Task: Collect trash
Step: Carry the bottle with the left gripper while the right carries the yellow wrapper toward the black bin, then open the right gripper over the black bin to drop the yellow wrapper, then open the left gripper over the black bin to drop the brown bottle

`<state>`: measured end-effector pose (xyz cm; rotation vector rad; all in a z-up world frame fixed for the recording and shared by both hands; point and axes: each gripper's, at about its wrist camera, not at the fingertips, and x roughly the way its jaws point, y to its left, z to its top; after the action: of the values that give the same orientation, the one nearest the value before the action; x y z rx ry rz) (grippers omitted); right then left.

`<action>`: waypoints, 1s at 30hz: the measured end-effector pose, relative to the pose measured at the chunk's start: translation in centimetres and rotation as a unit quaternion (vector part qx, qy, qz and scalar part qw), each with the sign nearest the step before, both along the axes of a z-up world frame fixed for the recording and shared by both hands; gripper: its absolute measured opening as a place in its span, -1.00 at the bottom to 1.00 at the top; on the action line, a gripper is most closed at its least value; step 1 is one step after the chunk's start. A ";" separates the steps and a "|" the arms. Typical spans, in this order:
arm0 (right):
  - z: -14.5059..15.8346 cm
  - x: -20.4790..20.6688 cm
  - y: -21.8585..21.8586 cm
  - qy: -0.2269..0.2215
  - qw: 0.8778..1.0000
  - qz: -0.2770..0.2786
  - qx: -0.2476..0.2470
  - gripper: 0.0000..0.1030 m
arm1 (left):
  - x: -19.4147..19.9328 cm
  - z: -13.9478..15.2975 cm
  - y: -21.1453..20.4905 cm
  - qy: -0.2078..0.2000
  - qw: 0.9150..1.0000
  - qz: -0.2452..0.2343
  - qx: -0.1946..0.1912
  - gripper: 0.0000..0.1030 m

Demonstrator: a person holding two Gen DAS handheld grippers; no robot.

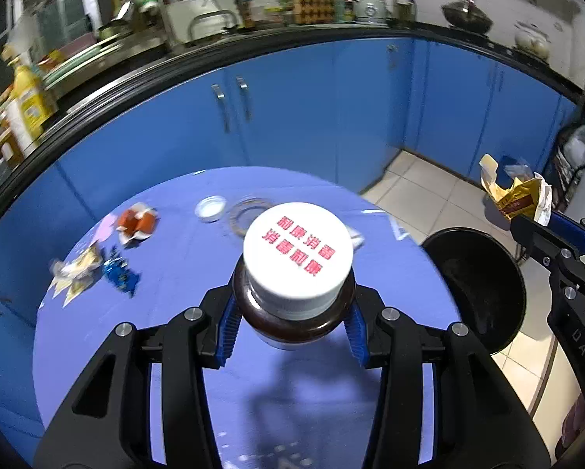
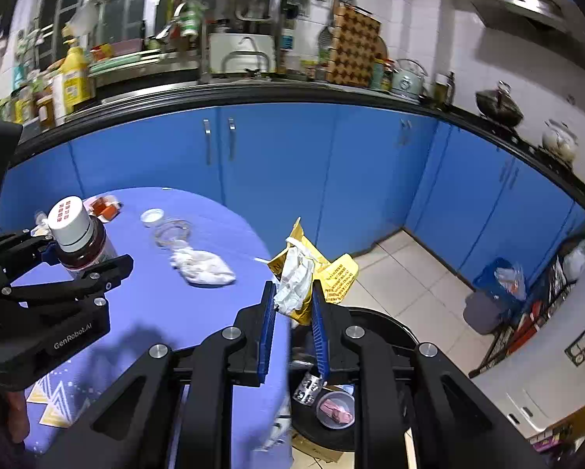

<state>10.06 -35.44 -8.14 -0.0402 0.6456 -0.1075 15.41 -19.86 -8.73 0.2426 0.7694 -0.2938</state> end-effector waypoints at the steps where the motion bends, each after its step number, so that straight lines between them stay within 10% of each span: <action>1: -0.1 -0.1 -0.5 0.001 1.000 -0.004 0.001 -0.65 | 0.1 0.0 -0.7 0.000 1.000 -0.006 0.001 -0.09; 19: -1.2 0.6 -7.0 -0.003 0.998 -0.061 0.014 -0.61 | 1.7 -0.4 -8.3 0.001 0.998 -0.057 0.015 -0.09; 23: -1.4 0.6 -8.0 -0.009 0.996 -0.084 0.006 0.24 | 1.8 -0.2 -9.7 -0.006 0.997 -0.069 0.014 -0.09; 30: -2.1 0.1 -10.6 -0.011 0.993 -0.111 0.025 0.26 | 1.9 -0.2 -11.7 -0.009 0.996 -0.091 0.015 -0.09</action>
<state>10.19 -46.00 -10.22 0.0806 0.6287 -0.3062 17.28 -31.58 -8.88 0.3436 0.7351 -0.4525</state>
